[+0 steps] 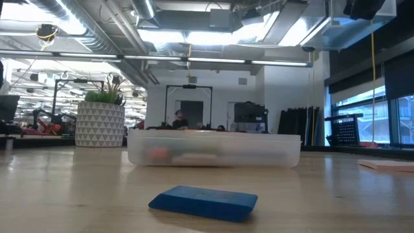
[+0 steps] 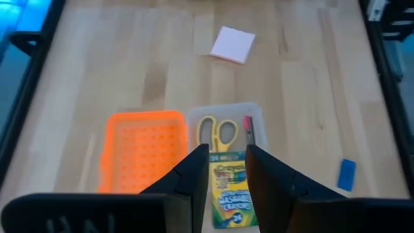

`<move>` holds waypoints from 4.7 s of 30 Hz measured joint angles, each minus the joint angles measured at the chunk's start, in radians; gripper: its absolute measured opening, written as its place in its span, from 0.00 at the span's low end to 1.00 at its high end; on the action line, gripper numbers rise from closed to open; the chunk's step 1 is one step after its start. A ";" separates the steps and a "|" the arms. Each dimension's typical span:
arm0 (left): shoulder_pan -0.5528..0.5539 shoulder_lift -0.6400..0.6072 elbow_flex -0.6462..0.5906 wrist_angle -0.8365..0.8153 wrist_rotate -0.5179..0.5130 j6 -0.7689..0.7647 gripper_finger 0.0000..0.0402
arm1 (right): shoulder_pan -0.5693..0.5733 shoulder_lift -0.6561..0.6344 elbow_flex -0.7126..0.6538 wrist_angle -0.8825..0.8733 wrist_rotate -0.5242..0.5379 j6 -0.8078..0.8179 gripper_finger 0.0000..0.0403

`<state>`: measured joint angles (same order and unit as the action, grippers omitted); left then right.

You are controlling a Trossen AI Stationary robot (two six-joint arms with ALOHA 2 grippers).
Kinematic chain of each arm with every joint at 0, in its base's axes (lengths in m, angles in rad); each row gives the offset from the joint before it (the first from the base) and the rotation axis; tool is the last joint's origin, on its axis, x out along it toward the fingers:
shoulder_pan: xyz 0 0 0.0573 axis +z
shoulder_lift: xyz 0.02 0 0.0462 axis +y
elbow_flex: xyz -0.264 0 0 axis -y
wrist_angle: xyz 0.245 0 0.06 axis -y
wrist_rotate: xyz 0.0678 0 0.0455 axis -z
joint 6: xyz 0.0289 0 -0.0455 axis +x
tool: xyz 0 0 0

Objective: Pack school essentials
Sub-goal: Put the pink sticky notes into the supply box

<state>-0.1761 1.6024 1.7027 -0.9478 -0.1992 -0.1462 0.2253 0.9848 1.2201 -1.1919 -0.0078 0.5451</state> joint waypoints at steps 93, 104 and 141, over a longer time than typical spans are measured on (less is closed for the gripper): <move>0.000 0.000 0.000 -0.001 -0.009 0.000 0.23 | 0.098 0.349 -0.407 0.272 0.059 0.110 0.99; 0.000 0.000 0.000 0.000 -0.009 0.000 0.23 | 0.098 0.363 -0.524 0.445 -0.012 0.089 0.99; 0.000 0.000 0.000 -0.001 -0.078 0.000 0.23 | 0.098 0.339 -0.623 0.530 0.040 0.097 0.99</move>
<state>-0.1762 1.6028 1.7029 -0.9489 -0.2768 -0.1467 0.3233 1.3239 0.5972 -0.6624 0.0326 0.6422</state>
